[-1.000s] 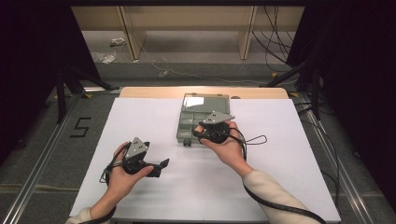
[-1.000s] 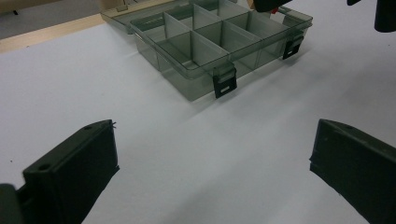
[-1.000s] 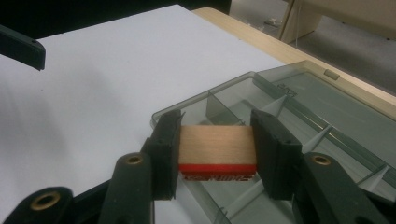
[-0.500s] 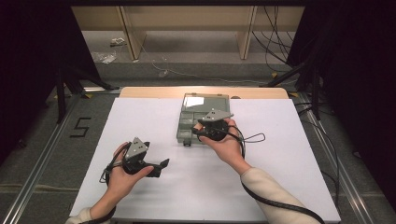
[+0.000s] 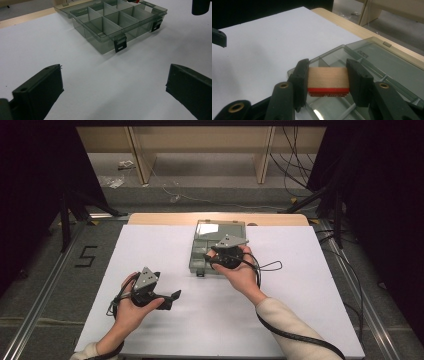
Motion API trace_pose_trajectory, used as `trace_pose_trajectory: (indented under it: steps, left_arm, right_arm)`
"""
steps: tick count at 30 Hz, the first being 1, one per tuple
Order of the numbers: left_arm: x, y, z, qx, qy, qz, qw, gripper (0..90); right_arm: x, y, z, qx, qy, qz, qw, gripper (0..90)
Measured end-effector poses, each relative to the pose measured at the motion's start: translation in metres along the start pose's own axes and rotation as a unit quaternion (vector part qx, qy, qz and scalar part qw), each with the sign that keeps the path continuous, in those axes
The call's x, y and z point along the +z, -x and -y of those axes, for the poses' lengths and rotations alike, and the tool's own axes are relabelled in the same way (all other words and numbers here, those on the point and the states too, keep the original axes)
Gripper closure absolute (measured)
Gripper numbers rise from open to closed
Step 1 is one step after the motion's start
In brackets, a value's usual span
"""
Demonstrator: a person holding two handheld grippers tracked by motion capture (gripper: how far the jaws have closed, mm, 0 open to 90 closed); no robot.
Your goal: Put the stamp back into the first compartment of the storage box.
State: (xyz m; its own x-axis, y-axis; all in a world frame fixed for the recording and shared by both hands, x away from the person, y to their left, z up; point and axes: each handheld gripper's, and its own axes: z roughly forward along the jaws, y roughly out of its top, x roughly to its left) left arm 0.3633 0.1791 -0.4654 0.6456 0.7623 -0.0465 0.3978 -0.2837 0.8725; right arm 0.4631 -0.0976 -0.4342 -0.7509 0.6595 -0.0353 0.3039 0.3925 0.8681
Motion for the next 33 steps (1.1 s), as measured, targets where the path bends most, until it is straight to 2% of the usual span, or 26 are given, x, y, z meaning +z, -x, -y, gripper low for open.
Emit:
trace_pose_trajectory:
  steps: [33]
  left_arm:
    - [0.000,0.000,0.000,-0.003,0.002,0.001,1.0000,0.2]
  right_arm:
    - [0.024,0.002,-0.004,0.010,-0.003,0.005,0.9999,56.0]
